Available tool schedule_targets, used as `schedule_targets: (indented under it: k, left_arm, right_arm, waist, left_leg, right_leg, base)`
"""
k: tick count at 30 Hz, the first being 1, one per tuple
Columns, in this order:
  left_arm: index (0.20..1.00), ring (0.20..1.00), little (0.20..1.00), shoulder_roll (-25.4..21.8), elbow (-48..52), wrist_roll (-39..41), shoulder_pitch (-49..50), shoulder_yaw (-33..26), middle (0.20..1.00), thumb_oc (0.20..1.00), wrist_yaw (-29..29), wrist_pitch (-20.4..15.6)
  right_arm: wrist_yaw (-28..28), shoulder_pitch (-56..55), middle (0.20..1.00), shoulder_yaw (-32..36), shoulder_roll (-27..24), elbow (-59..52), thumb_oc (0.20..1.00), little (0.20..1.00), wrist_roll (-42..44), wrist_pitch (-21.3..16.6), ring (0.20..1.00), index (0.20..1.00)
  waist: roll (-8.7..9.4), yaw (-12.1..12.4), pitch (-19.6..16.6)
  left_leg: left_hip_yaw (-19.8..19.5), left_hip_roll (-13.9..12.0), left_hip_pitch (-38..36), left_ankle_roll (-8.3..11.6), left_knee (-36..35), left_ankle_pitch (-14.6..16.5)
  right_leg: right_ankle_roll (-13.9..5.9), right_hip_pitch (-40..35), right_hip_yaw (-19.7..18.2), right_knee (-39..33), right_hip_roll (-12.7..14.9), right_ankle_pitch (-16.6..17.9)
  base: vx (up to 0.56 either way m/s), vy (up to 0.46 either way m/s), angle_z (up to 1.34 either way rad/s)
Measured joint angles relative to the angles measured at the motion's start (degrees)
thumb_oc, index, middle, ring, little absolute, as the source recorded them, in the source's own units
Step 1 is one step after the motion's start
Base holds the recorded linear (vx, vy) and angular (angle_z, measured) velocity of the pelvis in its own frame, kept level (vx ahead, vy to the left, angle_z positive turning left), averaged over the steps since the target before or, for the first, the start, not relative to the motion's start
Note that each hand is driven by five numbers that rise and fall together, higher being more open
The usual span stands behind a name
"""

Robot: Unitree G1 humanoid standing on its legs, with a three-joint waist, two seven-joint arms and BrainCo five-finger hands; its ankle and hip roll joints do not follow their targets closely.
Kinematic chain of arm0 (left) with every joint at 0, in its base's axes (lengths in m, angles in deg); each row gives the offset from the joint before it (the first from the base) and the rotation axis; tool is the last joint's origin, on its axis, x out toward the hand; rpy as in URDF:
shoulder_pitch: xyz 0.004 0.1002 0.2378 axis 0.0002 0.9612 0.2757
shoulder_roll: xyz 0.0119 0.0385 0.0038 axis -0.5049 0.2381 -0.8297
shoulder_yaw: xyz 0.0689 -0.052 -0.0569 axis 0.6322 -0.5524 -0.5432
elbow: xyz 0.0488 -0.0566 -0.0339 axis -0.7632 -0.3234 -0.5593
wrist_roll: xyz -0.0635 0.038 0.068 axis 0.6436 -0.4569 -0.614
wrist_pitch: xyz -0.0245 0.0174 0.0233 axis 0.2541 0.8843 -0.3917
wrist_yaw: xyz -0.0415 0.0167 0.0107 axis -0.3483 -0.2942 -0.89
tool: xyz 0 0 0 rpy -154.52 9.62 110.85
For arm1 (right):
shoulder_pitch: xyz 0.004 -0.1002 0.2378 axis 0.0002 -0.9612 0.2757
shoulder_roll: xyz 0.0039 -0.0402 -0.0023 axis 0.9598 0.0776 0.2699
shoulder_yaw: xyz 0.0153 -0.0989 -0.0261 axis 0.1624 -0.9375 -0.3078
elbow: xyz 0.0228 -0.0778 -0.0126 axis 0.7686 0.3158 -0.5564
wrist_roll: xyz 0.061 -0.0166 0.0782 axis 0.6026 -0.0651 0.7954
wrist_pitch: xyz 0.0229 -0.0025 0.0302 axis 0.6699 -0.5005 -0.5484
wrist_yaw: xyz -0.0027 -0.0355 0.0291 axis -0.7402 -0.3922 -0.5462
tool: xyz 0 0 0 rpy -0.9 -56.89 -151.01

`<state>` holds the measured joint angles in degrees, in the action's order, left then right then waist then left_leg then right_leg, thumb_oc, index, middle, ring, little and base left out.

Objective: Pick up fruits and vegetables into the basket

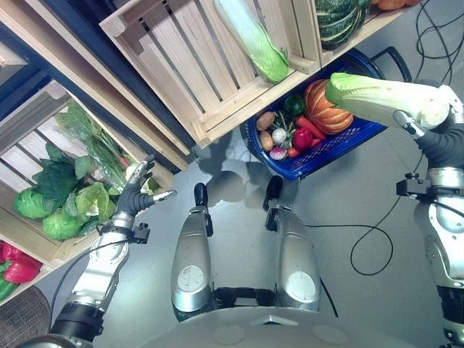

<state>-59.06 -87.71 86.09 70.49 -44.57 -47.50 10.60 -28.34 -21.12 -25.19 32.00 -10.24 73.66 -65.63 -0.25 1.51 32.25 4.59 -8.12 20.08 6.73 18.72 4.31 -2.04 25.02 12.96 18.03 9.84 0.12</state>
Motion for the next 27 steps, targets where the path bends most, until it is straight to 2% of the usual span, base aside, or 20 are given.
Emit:
schedule_targets:
  k: [5,10,13,21,27]
  left_arm:
    - [1.0,1.0,1.0,-0.1,-2.8,0.0,0.3,-1.0,1.0,1.0,3.0,0.2]
    - [1.0,1.0,1.0,0.7,-11.4,0.6,0.2,-1.1,1.0,1.0,7.7,1.8]
    - [1.0,1.0,1.0,3.0,-17.5,2.7,-0.1,-1.1,1.0,1.0,8.7,2.9]
    - [1.0,1.0,1.0,5.1,-26.6,4.6,-0.2,-1.0,1.0,1.0,8.7,4.1]
    - [1.0,1.0,1.0,5.2,-27.2,4.6,-0.2,-0.4,1.0,1.0,7.6,3.9]
  right_arm:
    - [-0.9,1.6,0.2,-3.1,2.7,5.2,0.2,0.2,3.7,-0.6,0.2,0.2]
    - [-4.2,8.9,0.2,-7.1,6.6,12.8,0.2,0.2,11.1,-1.1,0.2,0.2]
    - [-6.5,13.5,0.2,-8.5,8.6,18.0,0.2,0.2,16.9,-1.1,0.2,0.2]
    - [-6.3,23.5,0.2,-8.1,7.1,28.4,0.2,0.2,22.9,0.6,0.2,0.2]
    - [-6.0,30.8,0.2,-6.4,-0.5,39.0,0.2,0.2,25.6,3.5,0.2,0.2]
  waist:
    - [-0.15,0.4,0.0]
    - [-0.8,1.5,0.1]
    - [-1.79,2.2,0.2]
    - [-3.52,5.1,0.3]
    - [-4.88,5.9,0.3]
  left_leg:
    - [0.3,0.2,1.8,0.02,0.3,-0.6]
    - [0.4,0.4,5.8,0.3,2.1,-0.7]
    - [0.2,0.5,7.7,0.55,3.0,-1.0]
    - [-0.4,1.6,14.0,0.55,5.1,-1.6]
    - [-0.4,2.2,18.9,0.43,6.9,-2.0]
  right_leg:
    - [0.16,2.6,0.1,3.2,0.9,-1.7]
    - [0.93,7.9,-0.3,7.8,1.8,-3.3]
    - [1.39,10.1,0.1,10.6,2.5,-4.5]
    - [2.13,18.2,-0.3,16.8,4.7,-6.9]
    - [2.55,23.8,-1.1,19.9,5.7,-7.5]
  base:
    - [0.04,-0.024,0.11]
    - [0.0,-0.004,0.02]
    - [0.0,-0.006,0.13]
    - [0.0,0.037,0.1]
    - [-0.01,0.005,0.03]
